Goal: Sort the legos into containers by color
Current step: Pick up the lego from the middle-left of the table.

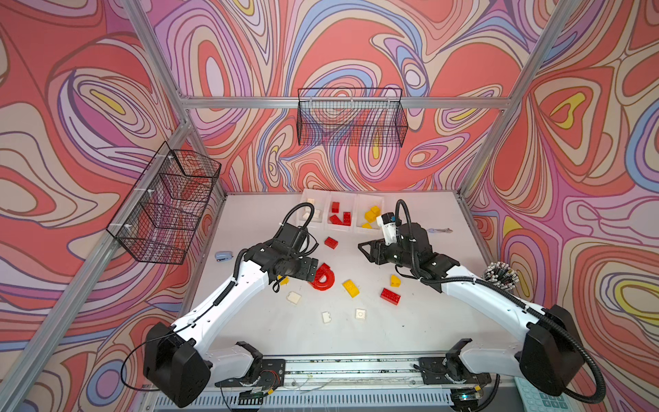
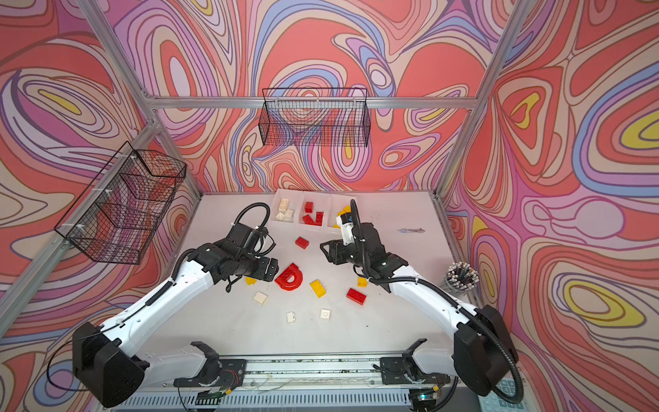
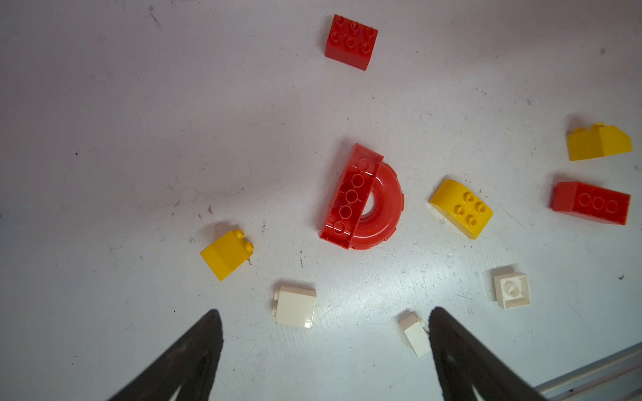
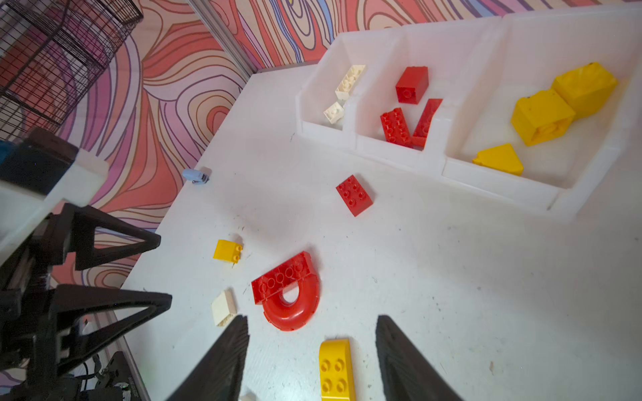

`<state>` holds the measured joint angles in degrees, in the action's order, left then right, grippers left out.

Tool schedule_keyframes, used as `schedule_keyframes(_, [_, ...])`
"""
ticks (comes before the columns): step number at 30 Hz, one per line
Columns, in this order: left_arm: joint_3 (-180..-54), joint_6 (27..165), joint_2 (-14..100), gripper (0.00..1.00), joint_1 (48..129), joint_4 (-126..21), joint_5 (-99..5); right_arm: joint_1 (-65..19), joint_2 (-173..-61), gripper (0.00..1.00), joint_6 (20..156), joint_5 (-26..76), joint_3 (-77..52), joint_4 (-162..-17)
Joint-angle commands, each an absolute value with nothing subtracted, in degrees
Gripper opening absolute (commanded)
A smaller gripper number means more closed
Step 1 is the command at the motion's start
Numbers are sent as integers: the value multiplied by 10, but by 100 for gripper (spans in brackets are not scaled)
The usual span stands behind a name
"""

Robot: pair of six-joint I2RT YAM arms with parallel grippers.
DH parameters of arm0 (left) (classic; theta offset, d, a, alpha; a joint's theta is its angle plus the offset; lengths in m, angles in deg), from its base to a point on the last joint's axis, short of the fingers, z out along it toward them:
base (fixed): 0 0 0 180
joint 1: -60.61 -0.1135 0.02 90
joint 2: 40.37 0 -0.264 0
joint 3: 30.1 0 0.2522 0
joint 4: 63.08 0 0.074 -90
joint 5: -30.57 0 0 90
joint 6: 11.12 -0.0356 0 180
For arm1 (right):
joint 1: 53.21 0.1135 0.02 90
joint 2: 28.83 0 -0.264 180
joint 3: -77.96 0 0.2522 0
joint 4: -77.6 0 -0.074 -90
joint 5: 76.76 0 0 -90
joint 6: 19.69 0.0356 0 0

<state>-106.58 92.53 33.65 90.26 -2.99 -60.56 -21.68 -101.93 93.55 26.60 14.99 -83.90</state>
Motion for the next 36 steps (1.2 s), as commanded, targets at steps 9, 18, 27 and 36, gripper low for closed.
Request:
schedule_keyframes(9, [-1123, 929, 410, 81, 907, 4, -595, -219, -978, 50, 930, 248, 223, -837])
schedule_keyframes(18, [-1100, 1005, 402, 86, 936, 43, -700, -219, -960, 50, 930, 246, 264, -844])
schedule_keyframes(27, [-1014, 1123, 327, 88, 850, 27, -720, -219, -954, 52, 930, 251, 278, -864])
schedule_keyframes(36, [-975, 1184, 385, 84, 818, -24, -717, -219, -959, 52, 929, 256, 289, -877])
